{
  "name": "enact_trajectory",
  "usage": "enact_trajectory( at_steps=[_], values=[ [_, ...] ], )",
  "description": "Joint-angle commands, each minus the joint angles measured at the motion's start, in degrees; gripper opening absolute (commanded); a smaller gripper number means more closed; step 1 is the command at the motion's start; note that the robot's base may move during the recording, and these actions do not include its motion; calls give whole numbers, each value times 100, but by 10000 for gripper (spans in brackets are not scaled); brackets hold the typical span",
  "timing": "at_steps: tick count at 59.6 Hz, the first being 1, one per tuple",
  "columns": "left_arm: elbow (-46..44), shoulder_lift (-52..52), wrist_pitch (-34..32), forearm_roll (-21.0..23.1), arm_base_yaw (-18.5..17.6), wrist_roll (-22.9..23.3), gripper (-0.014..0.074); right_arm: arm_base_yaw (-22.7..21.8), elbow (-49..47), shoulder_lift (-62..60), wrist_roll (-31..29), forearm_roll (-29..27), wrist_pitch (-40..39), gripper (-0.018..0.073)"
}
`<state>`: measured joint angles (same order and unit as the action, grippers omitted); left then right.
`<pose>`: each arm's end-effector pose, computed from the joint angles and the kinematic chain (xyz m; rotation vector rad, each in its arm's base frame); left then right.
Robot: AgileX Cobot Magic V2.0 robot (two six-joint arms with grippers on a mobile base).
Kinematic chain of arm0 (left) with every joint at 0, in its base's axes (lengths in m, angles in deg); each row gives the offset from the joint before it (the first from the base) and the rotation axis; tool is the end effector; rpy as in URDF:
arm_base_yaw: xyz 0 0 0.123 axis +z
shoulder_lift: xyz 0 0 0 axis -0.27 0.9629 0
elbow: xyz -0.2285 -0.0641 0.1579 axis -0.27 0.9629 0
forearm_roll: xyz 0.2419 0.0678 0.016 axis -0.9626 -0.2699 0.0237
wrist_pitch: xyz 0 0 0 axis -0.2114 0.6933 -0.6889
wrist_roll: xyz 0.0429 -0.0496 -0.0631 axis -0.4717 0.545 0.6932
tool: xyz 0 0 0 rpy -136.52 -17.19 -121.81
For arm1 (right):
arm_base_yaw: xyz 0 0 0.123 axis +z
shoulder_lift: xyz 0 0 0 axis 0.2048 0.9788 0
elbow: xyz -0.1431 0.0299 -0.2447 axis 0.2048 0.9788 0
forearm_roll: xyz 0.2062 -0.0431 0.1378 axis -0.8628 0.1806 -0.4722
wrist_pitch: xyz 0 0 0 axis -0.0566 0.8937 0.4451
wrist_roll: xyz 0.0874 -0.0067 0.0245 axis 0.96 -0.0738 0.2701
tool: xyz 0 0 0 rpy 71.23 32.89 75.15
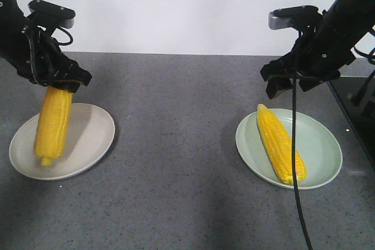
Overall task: Distribute corn equally
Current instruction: 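Lower left cob onto cream plate, right cob onto green plate, then open both grippers and raise them away from the plates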
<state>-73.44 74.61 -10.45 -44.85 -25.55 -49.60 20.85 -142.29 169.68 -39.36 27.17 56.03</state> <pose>0.3764 -0.0638 0.3234 0.4309 2.6387 0.0209 0.3767 0.0646 0.3302 -0.4768 2.7412 0.0672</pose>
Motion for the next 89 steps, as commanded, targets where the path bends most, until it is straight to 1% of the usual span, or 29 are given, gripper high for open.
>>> enact_trajectory(
  at_steps=[1,7,21,28,33,38,42,43,48,50,55,60,64,67,69,74,79,83,89],
  values=[
    [-148,-257,-272,-24,0,81,460,-46,-153,-489,0,25,-336,529],
    [-148,-257,-266,-24,0,81,482,-46,-153,-637,0,25,-397,529],
    [-148,-257,-256,-24,0,112,482,-46,-153,-951,93,0,-542,529],
    [-148,-257,-131,-24,0,418,481,-46,-153,-1145,93,-88,-581,520],
    [-148,-263,-26,-11,0,543,481,-46,-153,-1316,81,-238,-632,490],
    [-148,-294,59,128,0,532,467,-46,-153,-1489,-97,-526,-750,433],
    [-148,-370,67,269,0,486,437,-46,-153,-1644,-308,-802,-857,337],
    [-148,-398,67,308,0,473,428,-46,-153,-1683,-356,-920,-877,326],
    [-148,-574,58,621,0,306,367,-46,-153,-1898,-633,-1295,-939,185],
    [-148,-652,58,763,0,209,340,-46,-153,-1973,-741,-1448,-932,115],
    [-148,-911,92,1220,0,-45,251,-46,-145,-2187,-1053,-1670,-819,-16],
    [-148,-1169,167,1725,0,-365,150,-46,-35,-2458,-1246,-1832,-813,-11],
    [-79,-1430,170,2065,-5,-661,78,-46,278,-2753,-1301,-1917,-971,-7],
    [61,-1658,134,2365,-5,-931,17,-46,666,-3124,-1444,-2036,-1166,-6],
    [208,-1798,91,2487,-5,-1061,-9,-46,938,-3341,-1571,-2100,-1340,-6],
    [700,-2271,-184,2762,-5,-1418,-8,-46,1972,-4018,-1720,-2195,-1817,-6],
    [1400,-2798,-708,3114,-5,-1702,-8,-46,3121,-4842,-1720,-2288,-2407,-5],
    [2174,-3280,-1162,3455,-5,-2026,-8,-46,4220,-5483,-1720,-2288,-2885,-5],
    [3390,-4135,-1956,4087,-5,-2677,-8,-46,5635,-6432,-1714,-2282,-3450,-5]
  ],
)
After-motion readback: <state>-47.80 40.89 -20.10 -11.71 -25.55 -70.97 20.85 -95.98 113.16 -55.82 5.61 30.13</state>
